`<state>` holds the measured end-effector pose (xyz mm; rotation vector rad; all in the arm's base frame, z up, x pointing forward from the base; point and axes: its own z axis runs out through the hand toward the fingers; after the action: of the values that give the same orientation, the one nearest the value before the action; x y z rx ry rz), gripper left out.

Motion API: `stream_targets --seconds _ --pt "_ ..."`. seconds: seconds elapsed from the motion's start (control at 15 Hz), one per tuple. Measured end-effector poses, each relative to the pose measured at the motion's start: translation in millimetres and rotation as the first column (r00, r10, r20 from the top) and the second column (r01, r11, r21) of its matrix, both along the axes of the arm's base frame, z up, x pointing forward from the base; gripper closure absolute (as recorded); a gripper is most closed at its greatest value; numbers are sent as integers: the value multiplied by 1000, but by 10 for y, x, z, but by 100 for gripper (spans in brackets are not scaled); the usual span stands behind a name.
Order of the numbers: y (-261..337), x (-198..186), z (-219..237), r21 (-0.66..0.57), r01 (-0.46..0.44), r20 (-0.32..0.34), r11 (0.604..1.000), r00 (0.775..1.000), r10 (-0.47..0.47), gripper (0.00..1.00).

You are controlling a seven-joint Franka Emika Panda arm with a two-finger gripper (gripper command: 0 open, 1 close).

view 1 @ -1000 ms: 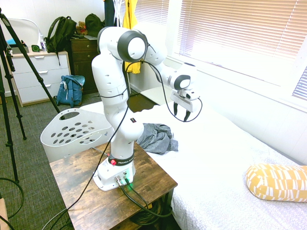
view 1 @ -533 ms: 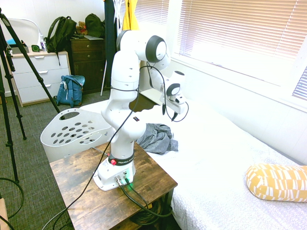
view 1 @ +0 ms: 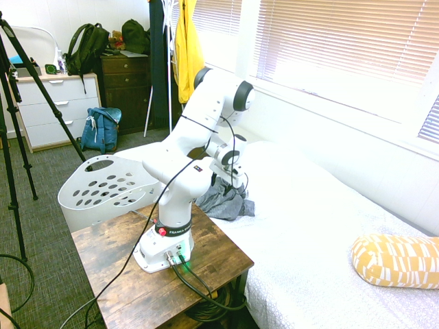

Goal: Put my clothes in the laundry bag

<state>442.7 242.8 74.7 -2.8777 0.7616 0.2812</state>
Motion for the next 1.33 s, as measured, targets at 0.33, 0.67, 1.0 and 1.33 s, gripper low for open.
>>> stream_targets --seconds 0.33,0.67,1.0,1.33 --pt "135 -247 -515 -24 -49 -56 998 997 48 0" --pt "330 -479 -738 -110 -160 -10 981 987 159 100" --pt "331 -485 -740 -111 -161 -11 981 987 160 100" --pt "317 -496 -761 -102 -155 -20 983 988 154 100"
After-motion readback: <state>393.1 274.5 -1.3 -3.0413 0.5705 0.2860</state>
